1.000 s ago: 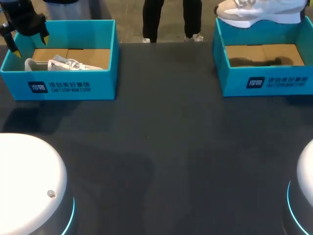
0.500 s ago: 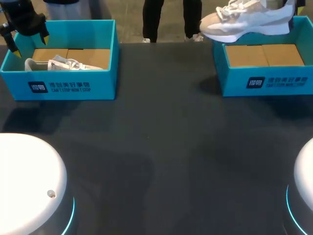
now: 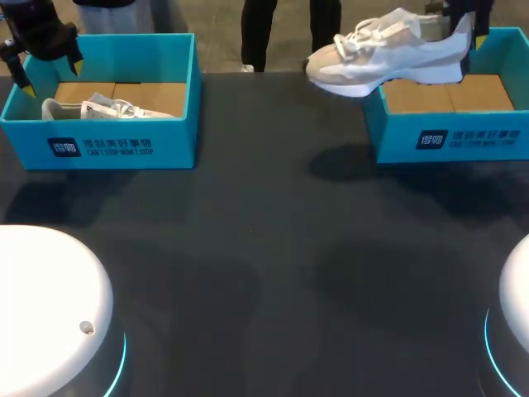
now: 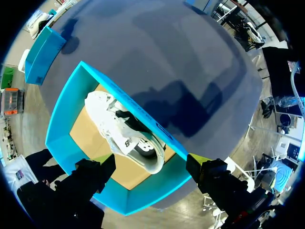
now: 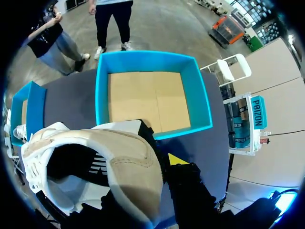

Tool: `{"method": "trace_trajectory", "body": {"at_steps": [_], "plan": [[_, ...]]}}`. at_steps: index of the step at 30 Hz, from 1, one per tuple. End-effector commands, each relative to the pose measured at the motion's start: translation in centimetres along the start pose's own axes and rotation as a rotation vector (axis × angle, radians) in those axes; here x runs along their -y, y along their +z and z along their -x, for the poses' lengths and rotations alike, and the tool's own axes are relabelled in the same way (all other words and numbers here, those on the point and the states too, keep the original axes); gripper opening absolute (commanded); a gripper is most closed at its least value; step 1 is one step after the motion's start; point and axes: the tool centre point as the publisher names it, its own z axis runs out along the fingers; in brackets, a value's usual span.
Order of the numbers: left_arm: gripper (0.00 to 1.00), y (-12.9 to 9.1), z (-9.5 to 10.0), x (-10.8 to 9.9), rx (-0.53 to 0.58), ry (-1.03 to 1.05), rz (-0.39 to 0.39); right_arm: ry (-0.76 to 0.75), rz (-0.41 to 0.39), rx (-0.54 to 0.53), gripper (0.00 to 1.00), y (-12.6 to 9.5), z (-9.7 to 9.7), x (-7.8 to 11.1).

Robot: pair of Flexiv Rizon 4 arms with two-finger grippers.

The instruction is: Take the shoe out of the shoebox, open the shoe tongue, remove and reinsert the insole, then place the shoe into the shoebox

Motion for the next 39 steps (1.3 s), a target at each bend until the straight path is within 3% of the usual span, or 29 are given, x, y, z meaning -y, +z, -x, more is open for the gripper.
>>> {"method": "trace_trajectory", "body": {"at_steps": [1,11,39], "plan": [[1.00,-0.1,-0.1,0.1,-0.001,0.000,0.003,0.014,0.032,0.026,0.00,-1.1,-0.5,1.5],[1.00,-0.1,-0.1,0.1,-0.001,0.000,0.003,0.007,0.005,0.014,0.00,-2.0,-2.1,3.3],[1.00,-0.1,-0.1,0.1,-0.001,0.000,0.003,-0.010,0.003,-0.013,0.00,-2.0,-2.4,3.4]]}}
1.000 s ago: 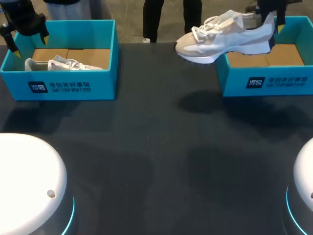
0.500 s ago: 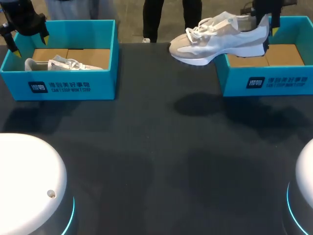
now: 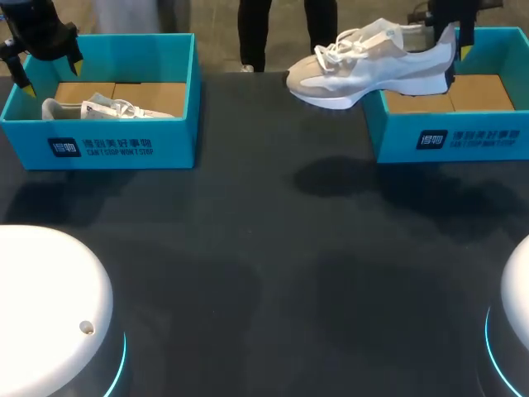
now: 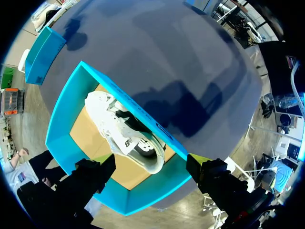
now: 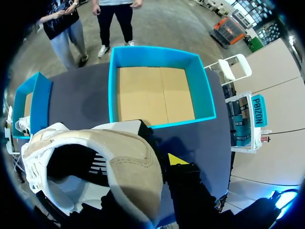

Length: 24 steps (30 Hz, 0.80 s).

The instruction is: Take the shoe out of the shoebox, open the shoe tongue, remove and reinsert the insole, then place the shoe into the shoebox

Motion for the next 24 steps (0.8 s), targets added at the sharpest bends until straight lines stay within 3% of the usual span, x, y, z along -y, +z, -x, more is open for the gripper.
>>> {"method": "trace_trajectory", "body": {"at_steps": [1,8,24], "plan": [[1.00,-0.1,-0.1,0.1,-0.001,0.000,0.003,0.000,0.002,-0.003,0.00,-0.1,0.1,0.0],[1.00,-0.1,-0.1,0.1,-0.001,0.000,0.003,-0.008,0.004,-0.008,0.00,0.0,0.0,0.4],[1.00,-0.1,-0.1,0.1,-0.001,0.000,0.003,0.017,0.057,0.065,0.00,-3.1,-2.4,6.2]]}}
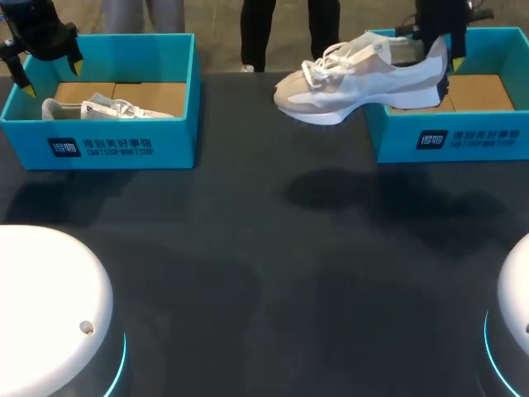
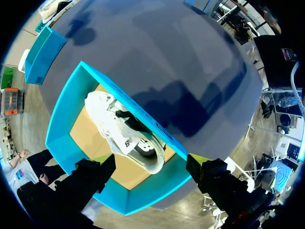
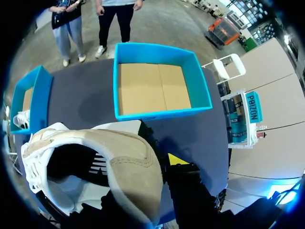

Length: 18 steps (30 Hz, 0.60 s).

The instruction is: Take the shoe out of the shoebox, open the shoe tongue, remove and reinsert the insole, then place the shoe into the shoebox

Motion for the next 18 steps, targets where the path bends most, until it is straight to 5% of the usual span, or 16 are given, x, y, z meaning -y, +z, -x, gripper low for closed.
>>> {"method": "trace_trajectory", "body": {"at_steps": [1,18], "plan": [[1.00,-0.1,-0.1,0.1,-0.001,0.000,0.003,0.004,0.033,0.008,0.00,-1.4,-0.8,1.7],[1.00,-0.1,-0.1,0.1,-0.001,0.000,0.003,0.016,-0.020,0.047,0.00,-2.6,-4.5,5.1]]}}
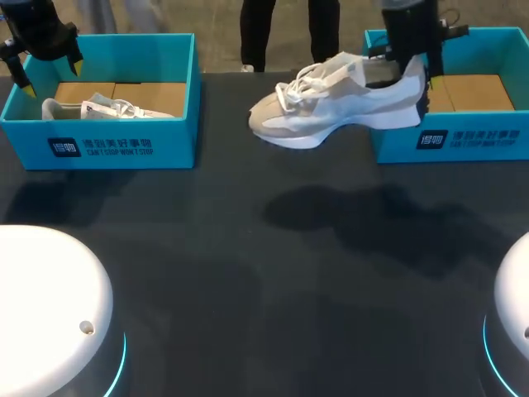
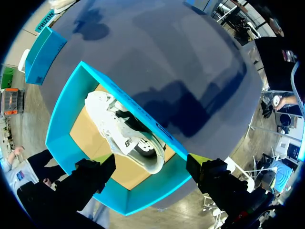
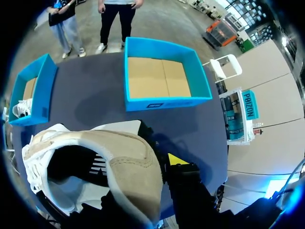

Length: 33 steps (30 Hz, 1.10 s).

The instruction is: Take the shoe out of the shoebox, open the shoe tongue, remove and reinsert the insole, then place the shoe into the shoebox

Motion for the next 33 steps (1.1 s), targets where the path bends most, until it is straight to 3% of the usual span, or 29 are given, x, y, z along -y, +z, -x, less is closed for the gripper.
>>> {"method": "trace_trajectory", "body": {"at_steps": [1,21,33], "plan": [[1.00,-0.1,-0.1,0.1,-0.001,0.000,0.003,0.025,-0.025,0.012,0.00,-0.6,-1.1,0.6],[1.00,-0.1,-0.1,0.1,-0.001,0.000,0.003,0.098,-0.117,0.020,0.00,-1.0,-1.9,5.8],[1.00,-0.1,-0.1,0.1,-0.001,0.000,0.003,0.094,-0.124,0.021,0.00,-1.0,-2.3,6.0]]}}
